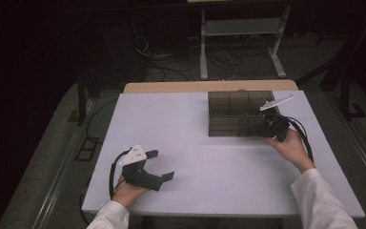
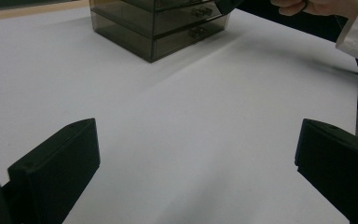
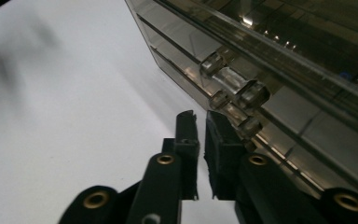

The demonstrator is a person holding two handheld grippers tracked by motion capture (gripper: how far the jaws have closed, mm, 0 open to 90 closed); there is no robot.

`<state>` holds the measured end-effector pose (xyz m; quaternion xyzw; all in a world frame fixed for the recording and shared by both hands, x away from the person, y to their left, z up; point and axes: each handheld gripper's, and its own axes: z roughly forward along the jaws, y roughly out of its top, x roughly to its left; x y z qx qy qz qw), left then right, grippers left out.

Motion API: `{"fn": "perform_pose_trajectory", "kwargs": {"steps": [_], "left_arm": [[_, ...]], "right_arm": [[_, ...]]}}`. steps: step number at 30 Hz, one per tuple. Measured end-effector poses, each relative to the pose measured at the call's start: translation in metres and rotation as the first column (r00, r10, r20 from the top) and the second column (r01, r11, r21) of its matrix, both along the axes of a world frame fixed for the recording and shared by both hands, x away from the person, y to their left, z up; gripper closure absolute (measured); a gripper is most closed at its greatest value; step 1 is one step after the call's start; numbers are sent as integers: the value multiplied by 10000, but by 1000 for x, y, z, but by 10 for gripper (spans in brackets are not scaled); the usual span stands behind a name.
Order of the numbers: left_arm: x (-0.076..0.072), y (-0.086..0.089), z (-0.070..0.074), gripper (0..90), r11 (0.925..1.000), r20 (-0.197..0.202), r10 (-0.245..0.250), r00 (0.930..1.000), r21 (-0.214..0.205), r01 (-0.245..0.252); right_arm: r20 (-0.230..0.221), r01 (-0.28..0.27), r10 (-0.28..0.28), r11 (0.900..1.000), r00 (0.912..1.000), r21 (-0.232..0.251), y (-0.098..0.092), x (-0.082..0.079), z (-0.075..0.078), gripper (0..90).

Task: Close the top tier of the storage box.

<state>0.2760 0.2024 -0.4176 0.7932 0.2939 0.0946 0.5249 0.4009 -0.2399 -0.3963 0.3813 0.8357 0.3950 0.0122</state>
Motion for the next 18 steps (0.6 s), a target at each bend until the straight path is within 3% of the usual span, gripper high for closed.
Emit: {"fn": "perform_pose_trajectory", "kwargs": {"steps": [6,18], "left_arm": [[0,-1,0,0,10000,39,-73,10000,30,73],[0,-2,0,0,9999,30,-152,9999,-31,152]], "right_arm": [[58,250,-253,9982,9997,550,-5,-13,1,691],[400,268,-306,9954,9987,920,-8,-38,3,440]]}}
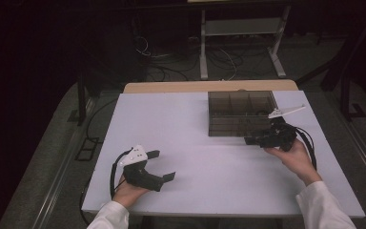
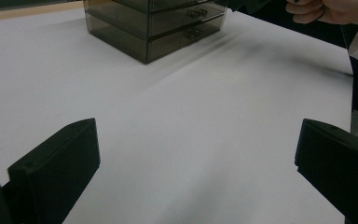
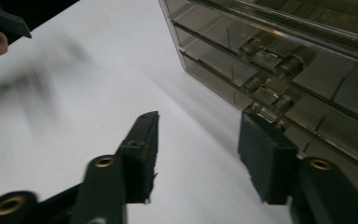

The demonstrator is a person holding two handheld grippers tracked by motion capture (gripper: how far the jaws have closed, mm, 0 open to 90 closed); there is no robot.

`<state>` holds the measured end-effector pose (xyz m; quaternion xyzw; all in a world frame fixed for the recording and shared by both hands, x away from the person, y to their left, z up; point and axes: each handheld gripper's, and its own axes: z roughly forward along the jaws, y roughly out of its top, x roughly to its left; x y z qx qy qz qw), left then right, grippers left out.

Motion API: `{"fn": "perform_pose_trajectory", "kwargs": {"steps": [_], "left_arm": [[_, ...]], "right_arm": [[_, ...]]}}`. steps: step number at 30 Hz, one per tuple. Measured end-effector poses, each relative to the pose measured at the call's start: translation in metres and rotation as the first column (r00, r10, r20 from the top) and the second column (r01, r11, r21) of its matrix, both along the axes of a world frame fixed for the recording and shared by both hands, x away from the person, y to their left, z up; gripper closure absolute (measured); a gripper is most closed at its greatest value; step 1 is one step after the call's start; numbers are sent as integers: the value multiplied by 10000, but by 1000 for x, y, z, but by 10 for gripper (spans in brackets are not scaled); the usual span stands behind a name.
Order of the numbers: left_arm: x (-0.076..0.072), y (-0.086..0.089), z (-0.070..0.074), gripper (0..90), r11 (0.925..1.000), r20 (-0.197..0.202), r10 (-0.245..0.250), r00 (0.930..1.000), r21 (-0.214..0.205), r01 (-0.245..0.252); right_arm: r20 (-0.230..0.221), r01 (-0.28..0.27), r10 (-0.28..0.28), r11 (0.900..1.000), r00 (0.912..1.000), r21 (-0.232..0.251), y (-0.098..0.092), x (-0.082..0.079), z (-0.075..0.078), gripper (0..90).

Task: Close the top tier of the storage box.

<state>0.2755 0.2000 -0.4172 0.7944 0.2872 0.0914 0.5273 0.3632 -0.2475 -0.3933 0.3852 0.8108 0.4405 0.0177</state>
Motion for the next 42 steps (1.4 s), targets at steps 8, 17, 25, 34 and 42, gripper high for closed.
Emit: {"fn": "perform_pose_trajectory", "kwargs": {"steps": [8,17,25,34,42], "left_arm": [[0,0,1,0,10000,19,23,10000,-45,-23],[-1,1,2,0,9999,52,16,10000,-112,-16],[0,1,2,0,9999,56,40,10000,-115,-39],[0,2,2,0,9999,60,66,10000,-141,-65],[0,1,2,0,9999,58,32,10000,-106,-31]], "right_arm": [[429,-256,229,9976,9988,648,-3,-22,-1,183],[453,192,-222,9977,9987,651,-5,-44,-7,3],[421,609,-631,9968,9971,527,-14,-62,-14,1],[518,791,-830,9943,9952,720,-22,-79,-20,1],[689,996,-1053,9918,9921,806,-26,-96,-28,1]]}}
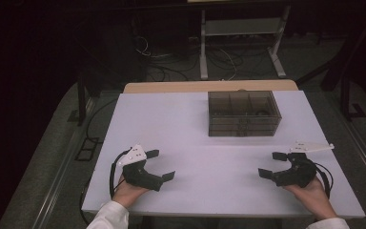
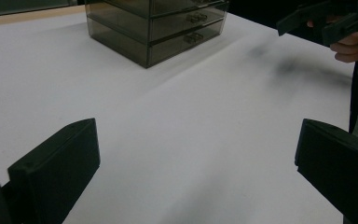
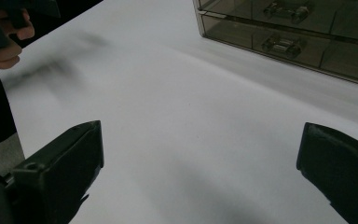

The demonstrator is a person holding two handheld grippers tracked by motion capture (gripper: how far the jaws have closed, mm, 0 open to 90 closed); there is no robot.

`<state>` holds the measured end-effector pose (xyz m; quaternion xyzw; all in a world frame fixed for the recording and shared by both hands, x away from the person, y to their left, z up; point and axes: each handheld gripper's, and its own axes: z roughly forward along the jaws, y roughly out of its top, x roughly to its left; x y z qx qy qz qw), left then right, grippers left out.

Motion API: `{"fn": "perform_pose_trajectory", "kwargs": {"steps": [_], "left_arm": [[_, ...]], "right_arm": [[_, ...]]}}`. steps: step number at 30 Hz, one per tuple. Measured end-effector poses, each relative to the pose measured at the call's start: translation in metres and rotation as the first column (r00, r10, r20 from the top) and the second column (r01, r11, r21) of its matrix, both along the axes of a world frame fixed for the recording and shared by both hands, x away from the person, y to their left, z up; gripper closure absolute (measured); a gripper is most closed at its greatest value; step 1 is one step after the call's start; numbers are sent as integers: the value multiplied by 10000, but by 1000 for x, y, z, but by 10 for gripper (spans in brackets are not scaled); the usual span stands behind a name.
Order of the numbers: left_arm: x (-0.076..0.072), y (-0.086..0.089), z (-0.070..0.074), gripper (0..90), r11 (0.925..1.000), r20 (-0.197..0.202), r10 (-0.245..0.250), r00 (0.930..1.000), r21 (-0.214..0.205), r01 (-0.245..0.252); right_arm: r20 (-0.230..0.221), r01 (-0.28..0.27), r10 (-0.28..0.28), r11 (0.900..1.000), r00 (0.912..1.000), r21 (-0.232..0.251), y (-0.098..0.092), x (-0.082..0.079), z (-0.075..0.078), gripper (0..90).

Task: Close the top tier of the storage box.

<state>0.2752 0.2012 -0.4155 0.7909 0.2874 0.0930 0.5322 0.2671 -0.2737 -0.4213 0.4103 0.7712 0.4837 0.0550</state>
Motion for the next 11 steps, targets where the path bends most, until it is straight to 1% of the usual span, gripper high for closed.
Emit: {"fn": "perform_pose_trajectory", "kwargs": {"steps": [3,5,11], "left_arm": [[0,0,0,0,10000,-20,-4,10000,1,4],[0,0,-1,0,10000,-33,7,10000,-4,-7],[1,2,0,0,9999,-40,116,9999,-113,-116]], "right_arm": [[126,73,-72,9999,9999,-82,-1,-5,-2,1],[96,156,-155,9998,9998,-85,-2,-8,-4,1],[216,243,-244,9997,9995,24,-2,-10,-4,2]]}}
